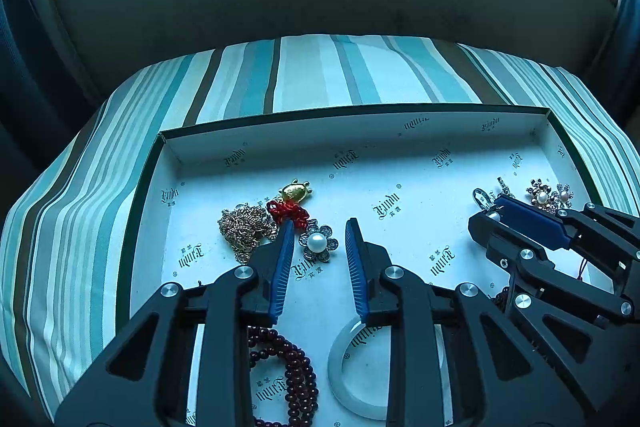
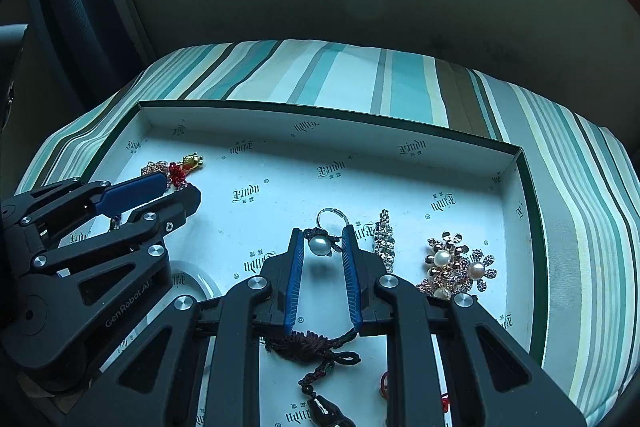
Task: Organize jewelry
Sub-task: 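Open the left gripper to drop the flower brooch while the right opens to drop the ring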
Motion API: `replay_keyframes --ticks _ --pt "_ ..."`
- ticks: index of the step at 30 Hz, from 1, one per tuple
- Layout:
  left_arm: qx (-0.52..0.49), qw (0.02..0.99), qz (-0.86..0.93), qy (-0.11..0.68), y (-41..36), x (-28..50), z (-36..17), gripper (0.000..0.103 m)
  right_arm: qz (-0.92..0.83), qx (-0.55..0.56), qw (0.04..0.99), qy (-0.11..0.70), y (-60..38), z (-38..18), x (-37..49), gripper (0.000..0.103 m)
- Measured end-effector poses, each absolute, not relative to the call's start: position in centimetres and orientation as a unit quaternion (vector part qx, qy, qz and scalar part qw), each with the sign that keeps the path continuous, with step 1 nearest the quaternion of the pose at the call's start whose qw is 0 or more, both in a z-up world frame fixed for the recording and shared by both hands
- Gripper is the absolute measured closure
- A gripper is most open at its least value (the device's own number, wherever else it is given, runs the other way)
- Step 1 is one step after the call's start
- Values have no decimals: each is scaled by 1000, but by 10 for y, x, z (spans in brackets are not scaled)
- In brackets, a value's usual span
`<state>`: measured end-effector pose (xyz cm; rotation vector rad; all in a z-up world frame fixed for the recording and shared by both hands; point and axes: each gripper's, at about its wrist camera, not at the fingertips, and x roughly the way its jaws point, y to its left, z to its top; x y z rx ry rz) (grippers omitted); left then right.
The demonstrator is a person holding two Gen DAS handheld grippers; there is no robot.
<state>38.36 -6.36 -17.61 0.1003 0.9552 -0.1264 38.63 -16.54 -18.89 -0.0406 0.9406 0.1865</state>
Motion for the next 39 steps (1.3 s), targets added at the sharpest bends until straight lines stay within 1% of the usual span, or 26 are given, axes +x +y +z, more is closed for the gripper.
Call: replay_keyframes --ticks 5,6,7,9,11,14,20,23,24,26,27,28,29,32,35,37,39 --pt "48 886 -62 457 -63 383 -175 71 90 -20 886 454 -166 -191 385 83" --pt "47 886 -62 457 -63 383 -175 69 90 -20 886 455 -166 -192 386 83" --pt "46 886 -61 456 -63 383 -174 64 90 -20 885 455 -166 -193 386 83" --pt "45 889 -60 453 -63 382 -173 60 91 -19 886 455 -166 -193 385 77" --pt "45 889 -60 452 -63 382 -173 59 90 -19 886 454 -166 -194 385 69" --pt "45 889 -60 452 -62 381 -173 58 88 -20 888 452 -167 -195 384 68" --pt "39 891 -54 450 -59 381 -172 51 86 -15 889 450 -169 -197 384 68" --pt "39 892 -47 448 -57 381 -171 45 83 -8 890 449 -172 -197 383 68" --pt "38 893 -44 447 -56 381 -171 41 80 -5 890 449 -174 -197 383 67" --pt "36 895 -38 444 -54 381 -170 38 72 -2 893 445 -178 -195 381 57" --pt "35 896 -35 442 -53 380 -169 36 69 -1 894 442 -179 -194 380 55" --pt "33 897 -32 440 -51 380 -168 33 67 0 895 440 -181 -193 380 49" --pt "31 897 -31 440 -50 380 -168 32 64 2 897 438 -183 -192 379 45" --pt "31 900 -29 435 -48 378 -166 27 57 6 898 435 -188 -191 376 39" --pt "42 904 -25 425 -50 376 -163 22 52 11 900 433 -191 -191 373 36" --pt "52 907 -18 418 -52 375 -162 15 49 11 901 431 -194 -191 371 33" --pt "63 910 -8 410 -54 373 -160 12 46 12 902 429 -194 -190 369 31"
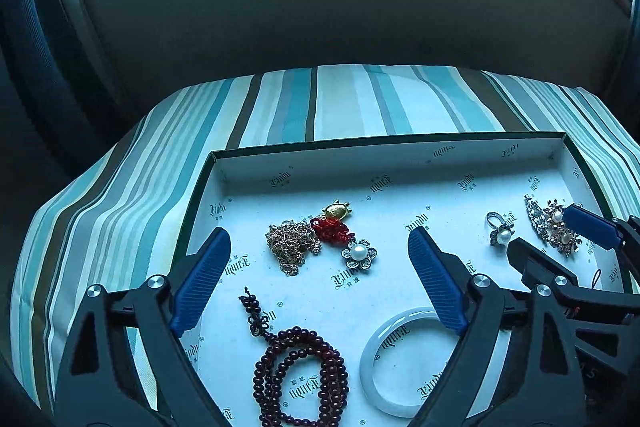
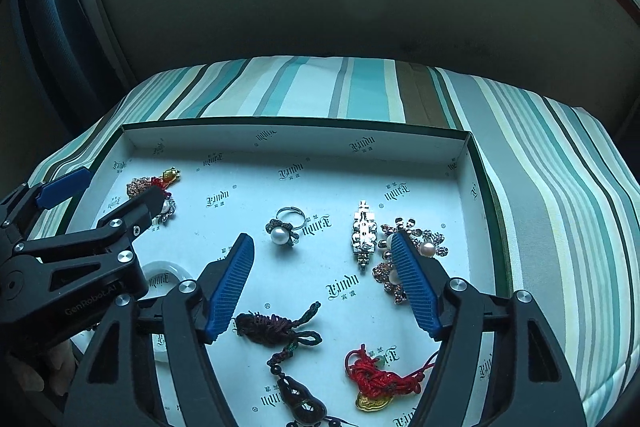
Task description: Organize jewelry
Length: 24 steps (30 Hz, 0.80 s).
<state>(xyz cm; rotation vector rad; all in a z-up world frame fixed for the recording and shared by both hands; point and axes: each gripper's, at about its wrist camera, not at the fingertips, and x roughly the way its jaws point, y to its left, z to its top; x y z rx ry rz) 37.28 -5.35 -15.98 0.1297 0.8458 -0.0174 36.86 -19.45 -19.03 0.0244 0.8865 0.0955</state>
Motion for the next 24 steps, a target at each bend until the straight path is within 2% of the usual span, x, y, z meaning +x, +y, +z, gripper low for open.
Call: replay_keyframes --ticks 6,8,10,24 --pt "54 912 -15 406 -51 365 -155 12 38 14 907 420 -196 -184 358 30" --pt "51 913 -16 405 -49 360 -153 12 33 16 910 414 -198 -179 351 26" --pt "48 915 -16 401 -47 352 -149 12 29 16 912 408 -198 -175 342 25" --pt "30 925 -5 378 -27 253 -112 11 19 20 925 379 -193 -136 250 25"
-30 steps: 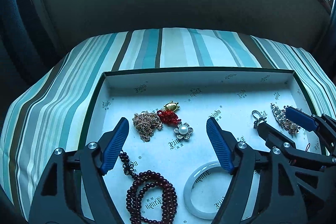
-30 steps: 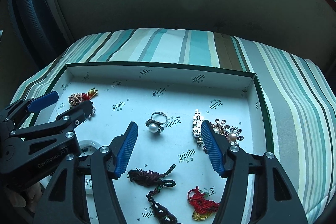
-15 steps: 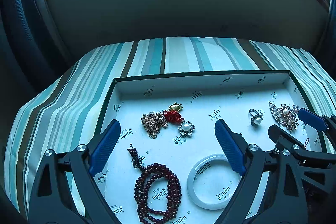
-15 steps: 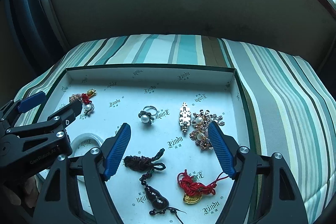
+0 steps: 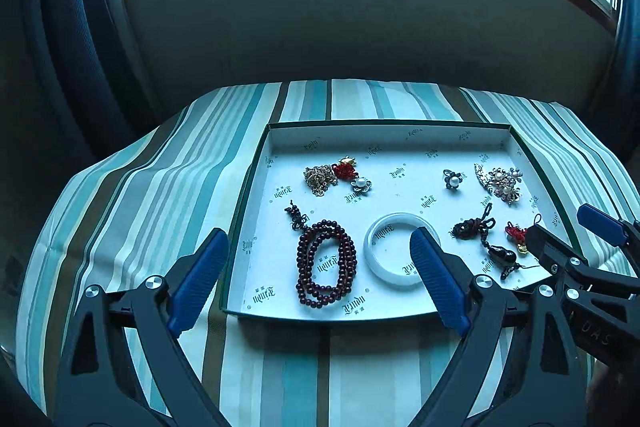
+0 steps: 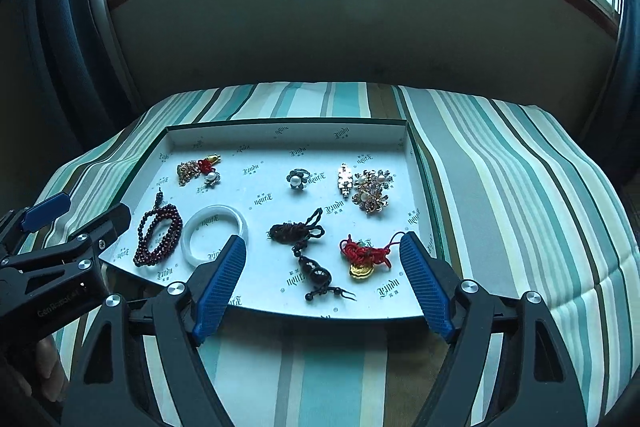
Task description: Organize jewelry
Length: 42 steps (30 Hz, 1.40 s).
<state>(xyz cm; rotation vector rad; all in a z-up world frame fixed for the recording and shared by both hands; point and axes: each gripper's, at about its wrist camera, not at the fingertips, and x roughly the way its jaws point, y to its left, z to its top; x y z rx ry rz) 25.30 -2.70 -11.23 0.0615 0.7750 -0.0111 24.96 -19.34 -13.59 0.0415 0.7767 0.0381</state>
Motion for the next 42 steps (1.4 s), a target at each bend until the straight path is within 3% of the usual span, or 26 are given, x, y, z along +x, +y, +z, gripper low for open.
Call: replay_keyframes --ticks 19,42 --pt "22 952 -17 303 -21 133 -29 7 30 -8 960 277 -176 -49 136 24" --pt "6 962 -15 273 -6 87 -4 6 37 -21 969 242 -164 -30 101 23"
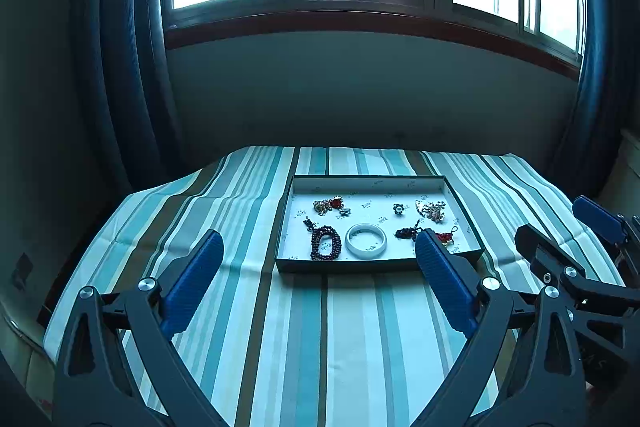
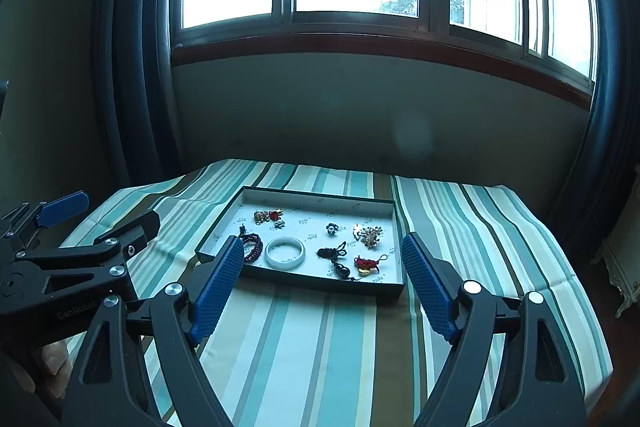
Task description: Organize jewelry
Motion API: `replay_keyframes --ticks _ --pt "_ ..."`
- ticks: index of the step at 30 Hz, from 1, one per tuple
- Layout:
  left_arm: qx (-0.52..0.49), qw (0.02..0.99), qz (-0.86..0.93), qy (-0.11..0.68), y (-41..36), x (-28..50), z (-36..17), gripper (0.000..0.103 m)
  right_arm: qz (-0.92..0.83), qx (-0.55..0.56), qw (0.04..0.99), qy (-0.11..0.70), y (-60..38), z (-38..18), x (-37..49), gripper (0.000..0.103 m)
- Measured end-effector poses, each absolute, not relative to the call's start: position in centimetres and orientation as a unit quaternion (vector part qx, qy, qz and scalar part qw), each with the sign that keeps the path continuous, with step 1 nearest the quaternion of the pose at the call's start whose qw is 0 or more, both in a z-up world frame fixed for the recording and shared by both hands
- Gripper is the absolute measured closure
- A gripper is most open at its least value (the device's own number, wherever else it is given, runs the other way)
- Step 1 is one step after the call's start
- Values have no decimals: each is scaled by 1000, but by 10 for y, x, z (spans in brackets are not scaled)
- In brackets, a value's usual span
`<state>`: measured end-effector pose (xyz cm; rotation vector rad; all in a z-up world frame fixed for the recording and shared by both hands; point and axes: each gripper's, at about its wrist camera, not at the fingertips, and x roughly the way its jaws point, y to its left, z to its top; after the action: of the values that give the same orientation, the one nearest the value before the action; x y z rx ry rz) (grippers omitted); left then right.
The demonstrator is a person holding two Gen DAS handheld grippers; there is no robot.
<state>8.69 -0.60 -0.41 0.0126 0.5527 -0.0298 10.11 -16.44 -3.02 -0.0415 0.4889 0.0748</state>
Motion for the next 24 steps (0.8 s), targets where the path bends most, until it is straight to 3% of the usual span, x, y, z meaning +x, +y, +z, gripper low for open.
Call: replay_keyframes --ticks 24 --pt "3 962 -14 271 -2 83 -4 6 37 -23 970 237 -160 -28 97 23"
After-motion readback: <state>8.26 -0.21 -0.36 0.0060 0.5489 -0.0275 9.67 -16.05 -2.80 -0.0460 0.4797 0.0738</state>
